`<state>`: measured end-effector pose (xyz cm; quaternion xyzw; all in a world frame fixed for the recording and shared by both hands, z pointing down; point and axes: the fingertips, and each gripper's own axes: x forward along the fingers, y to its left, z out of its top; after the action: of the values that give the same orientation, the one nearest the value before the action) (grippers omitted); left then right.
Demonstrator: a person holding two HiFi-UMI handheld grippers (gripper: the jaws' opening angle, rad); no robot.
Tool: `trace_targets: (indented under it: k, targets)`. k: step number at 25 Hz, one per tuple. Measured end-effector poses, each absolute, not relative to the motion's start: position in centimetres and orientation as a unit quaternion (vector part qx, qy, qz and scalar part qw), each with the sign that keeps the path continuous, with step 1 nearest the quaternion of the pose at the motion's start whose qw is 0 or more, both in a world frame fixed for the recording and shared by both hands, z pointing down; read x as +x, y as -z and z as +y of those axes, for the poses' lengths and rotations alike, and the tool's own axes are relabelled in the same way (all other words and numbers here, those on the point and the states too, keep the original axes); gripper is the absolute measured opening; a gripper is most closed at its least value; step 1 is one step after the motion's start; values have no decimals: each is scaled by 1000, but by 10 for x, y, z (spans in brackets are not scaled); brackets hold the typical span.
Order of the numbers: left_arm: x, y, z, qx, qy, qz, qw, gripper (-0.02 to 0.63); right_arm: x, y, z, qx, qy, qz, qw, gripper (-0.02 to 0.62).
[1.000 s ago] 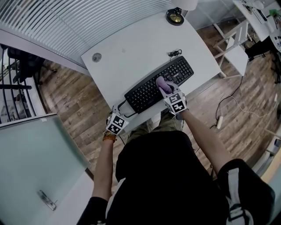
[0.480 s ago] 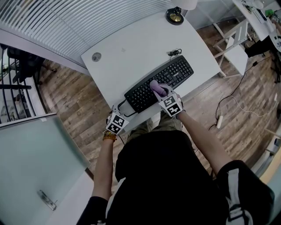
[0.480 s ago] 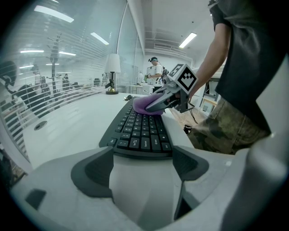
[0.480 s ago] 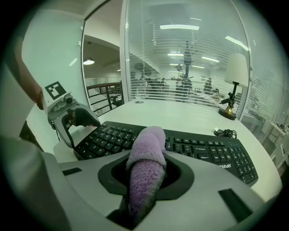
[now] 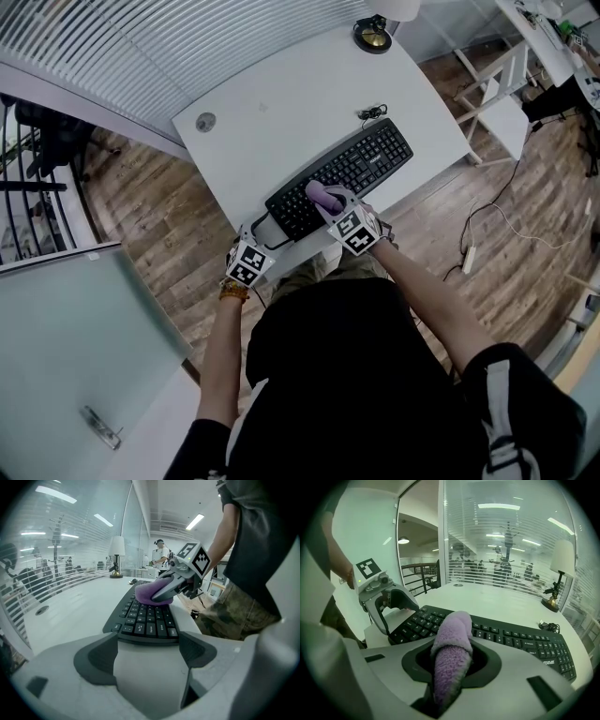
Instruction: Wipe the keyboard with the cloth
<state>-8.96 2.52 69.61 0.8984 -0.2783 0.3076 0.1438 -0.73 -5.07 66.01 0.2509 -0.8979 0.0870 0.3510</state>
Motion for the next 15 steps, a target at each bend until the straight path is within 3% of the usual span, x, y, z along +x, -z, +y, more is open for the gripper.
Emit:
trace_targets:
  k: [15]
  targets:
    - [-89,-695,25,898,-309,-279,147,405,-61,-661,-9,138,-46,-915,377,90]
